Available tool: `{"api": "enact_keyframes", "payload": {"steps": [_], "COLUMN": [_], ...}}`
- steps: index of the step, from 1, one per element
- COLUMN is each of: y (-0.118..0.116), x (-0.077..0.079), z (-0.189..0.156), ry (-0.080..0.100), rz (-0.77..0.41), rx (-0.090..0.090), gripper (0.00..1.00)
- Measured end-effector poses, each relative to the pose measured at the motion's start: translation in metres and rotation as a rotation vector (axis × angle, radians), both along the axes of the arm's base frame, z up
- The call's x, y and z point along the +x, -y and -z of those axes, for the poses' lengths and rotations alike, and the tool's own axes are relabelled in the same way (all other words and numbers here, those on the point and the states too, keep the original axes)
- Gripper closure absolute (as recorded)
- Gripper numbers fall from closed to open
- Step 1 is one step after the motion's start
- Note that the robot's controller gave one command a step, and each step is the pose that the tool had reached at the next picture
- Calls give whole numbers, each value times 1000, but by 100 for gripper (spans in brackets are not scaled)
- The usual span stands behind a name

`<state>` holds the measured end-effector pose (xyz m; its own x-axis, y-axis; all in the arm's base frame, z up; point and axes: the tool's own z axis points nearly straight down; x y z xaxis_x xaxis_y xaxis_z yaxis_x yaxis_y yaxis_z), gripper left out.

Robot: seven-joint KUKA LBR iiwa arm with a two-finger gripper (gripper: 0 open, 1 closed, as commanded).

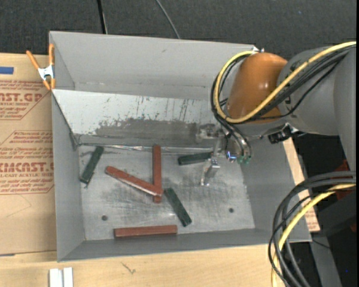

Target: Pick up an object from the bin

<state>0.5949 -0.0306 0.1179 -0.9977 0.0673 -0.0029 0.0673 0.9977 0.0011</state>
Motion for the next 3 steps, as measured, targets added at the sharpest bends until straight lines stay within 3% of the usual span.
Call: {"api": "enact_keyframes", "payload": {"steps": [1, 2, 3], "y": [1, 5, 5], "x": [-4, -4, -4], "z": [48, 44, 44], "ry": [-2, -6, -6], "rz": [-57, 100, 100], "rx": [0, 2, 2], "gripper": [0, 100, 100]}}
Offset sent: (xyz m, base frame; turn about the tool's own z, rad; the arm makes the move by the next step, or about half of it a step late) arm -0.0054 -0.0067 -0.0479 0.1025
